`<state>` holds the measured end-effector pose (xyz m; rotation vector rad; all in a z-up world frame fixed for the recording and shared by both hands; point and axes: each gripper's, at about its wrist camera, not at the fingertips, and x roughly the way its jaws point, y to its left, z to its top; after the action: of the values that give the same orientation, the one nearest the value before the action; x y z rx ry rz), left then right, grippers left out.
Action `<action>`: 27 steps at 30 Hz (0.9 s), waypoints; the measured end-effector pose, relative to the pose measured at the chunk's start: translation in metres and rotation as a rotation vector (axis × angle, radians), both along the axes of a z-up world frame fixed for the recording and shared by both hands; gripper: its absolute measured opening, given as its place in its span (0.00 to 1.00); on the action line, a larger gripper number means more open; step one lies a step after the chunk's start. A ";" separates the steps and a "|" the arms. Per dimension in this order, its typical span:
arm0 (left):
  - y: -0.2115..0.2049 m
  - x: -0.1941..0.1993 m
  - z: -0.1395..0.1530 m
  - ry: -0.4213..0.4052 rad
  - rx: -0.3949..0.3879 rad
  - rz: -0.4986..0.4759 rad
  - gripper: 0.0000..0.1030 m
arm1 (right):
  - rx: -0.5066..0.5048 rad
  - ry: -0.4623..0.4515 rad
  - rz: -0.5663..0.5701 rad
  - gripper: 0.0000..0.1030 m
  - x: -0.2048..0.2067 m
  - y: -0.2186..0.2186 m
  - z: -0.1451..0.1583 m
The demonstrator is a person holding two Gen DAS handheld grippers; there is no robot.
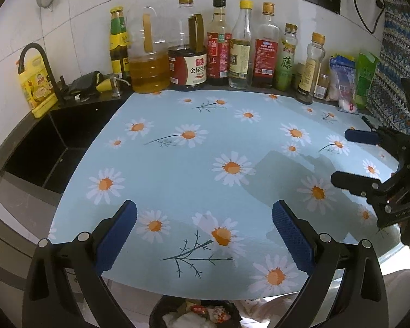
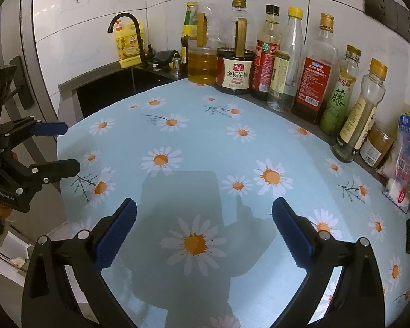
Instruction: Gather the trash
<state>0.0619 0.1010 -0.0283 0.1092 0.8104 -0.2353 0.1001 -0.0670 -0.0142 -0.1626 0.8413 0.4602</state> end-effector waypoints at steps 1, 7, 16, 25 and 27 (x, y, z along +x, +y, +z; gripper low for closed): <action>-0.001 0.000 0.000 -0.001 0.006 -0.002 0.94 | 0.001 0.001 -0.002 0.95 0.000 0.000 0.000; 0.001 -0.001 -0.002 0.003 0.011 0.000 0.94 | -0.012 -0.015 -0.005 0.95 -0.004 0.000 0.002; 0.004 0.000 -0.006 0.013 -0.005 0.007 0.94 | -0.018 -0.023 -0.009 0.95 -0.004 0.000 0.003; 0.005 0.000 -0.008 0.019 -0.012 0.007 0.94 | -0.018 -0.028 -0.013 0.95 -0.004 0.001 0.004; 0.006 0.001 -0.008 0.023 -0.016 0.002 0.94 | -0.021 -0.026 -0.013 0.95 -0.003 0.001 0.004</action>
<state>0.0625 0.1068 -0.0362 0.0908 0.8314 -0.2417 0.0973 -0.0663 -0.0105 -0.1815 0.8213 0.4361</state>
